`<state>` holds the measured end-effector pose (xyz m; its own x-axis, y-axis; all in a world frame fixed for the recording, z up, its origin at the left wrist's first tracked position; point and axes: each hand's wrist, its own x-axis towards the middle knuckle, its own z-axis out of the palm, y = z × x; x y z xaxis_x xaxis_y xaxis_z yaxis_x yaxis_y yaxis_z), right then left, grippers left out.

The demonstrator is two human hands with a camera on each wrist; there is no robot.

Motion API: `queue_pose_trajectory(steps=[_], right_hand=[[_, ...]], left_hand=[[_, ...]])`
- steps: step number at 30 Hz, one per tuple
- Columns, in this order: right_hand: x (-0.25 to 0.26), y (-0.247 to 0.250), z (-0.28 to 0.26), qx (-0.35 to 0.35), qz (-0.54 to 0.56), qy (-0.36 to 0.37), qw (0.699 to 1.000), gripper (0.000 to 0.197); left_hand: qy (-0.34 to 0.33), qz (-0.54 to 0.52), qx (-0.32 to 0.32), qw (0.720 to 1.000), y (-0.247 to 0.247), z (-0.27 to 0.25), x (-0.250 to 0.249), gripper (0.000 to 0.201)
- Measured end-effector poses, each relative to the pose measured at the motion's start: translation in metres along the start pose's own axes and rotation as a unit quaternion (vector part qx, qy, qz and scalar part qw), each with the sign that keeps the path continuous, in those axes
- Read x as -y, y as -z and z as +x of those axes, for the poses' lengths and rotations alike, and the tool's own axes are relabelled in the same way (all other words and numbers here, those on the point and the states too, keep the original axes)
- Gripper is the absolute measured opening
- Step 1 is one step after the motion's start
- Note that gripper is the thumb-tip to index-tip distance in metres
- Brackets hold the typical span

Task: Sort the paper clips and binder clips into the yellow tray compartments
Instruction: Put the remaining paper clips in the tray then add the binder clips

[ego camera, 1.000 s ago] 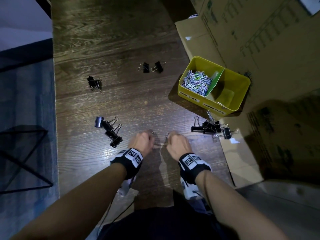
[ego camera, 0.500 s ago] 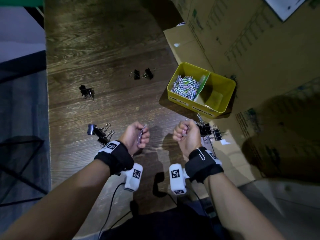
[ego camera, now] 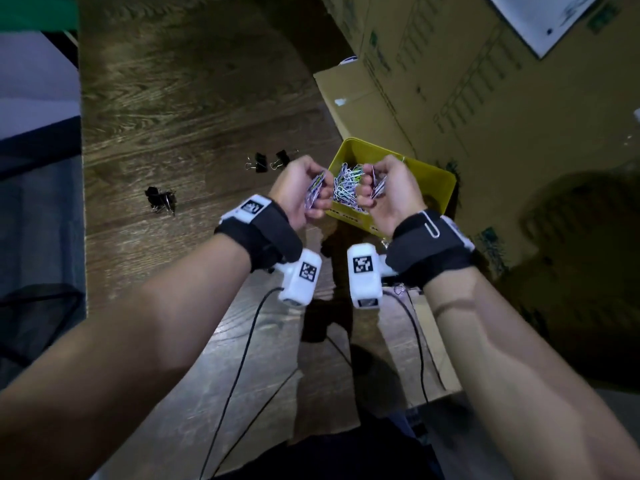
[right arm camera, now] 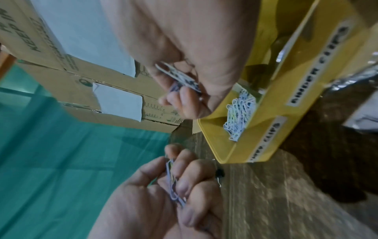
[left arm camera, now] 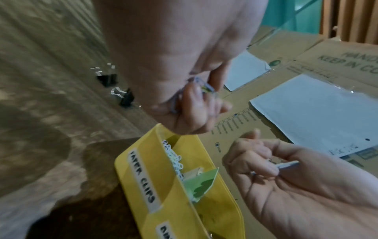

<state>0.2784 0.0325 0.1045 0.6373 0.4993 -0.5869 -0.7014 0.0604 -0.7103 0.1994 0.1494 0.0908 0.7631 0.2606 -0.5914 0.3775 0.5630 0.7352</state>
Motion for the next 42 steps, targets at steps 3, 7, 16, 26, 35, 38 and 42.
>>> queue_pose_trajectory(steps=[3, 7, 16, 26, 35, 38, 42], right_hand=[[0.011, -0.004, 0.019, -0.048, -0.051, 0.002, 0.998, 0.025], [0.013, -0.006, 0.044, -0.066, -0.111, -0.020, 0.991, 0.043], [0.010, 0.013, 0.023, -0.024, -0.179, 0.081, 0.980, 0.051], [-0.049, 0.083, -0.033, -0.292, -0.342, 0.389, 0.804, 0.016], [-0.108, 0.131, -0.013, -0.386, -0.440, 0.076, 0.808, 0.063], [-0.125, 0.126, -0.004, -0.339, -0.492, 0.068, 0.799, 0.054], [-0.143, 0.104, -0.004, -0.296, -0.531, 0.094, 0.788, 0.051]], left_hand=[[0.013, 0.052, -0.050, 0.997, -0.017, 0.023, -0.015, 0.029], [0.042, 0.066, -0.069, 0.995, -0.030, 0.042, -0.019, 0.027], [-0.010, 0.076, -0.062, 0.995, -0.010, 0.041, -0.002, 0.049], [-0.163, 0.298, -0.169, 0.925, 0.075, -0.033, 0.055, 0.013], [-0.108, 0.532, -0.391, 0.743, 0.218, -0.103, 0.108, 0.046], [-0.030, 0.548, -0.399, 0.735, 0.242, -0.111, 0.130, 0.054], [-0.079, 0.546, -0.314, 0.773, 0.232, -0.113, 0.158, 0.060]])
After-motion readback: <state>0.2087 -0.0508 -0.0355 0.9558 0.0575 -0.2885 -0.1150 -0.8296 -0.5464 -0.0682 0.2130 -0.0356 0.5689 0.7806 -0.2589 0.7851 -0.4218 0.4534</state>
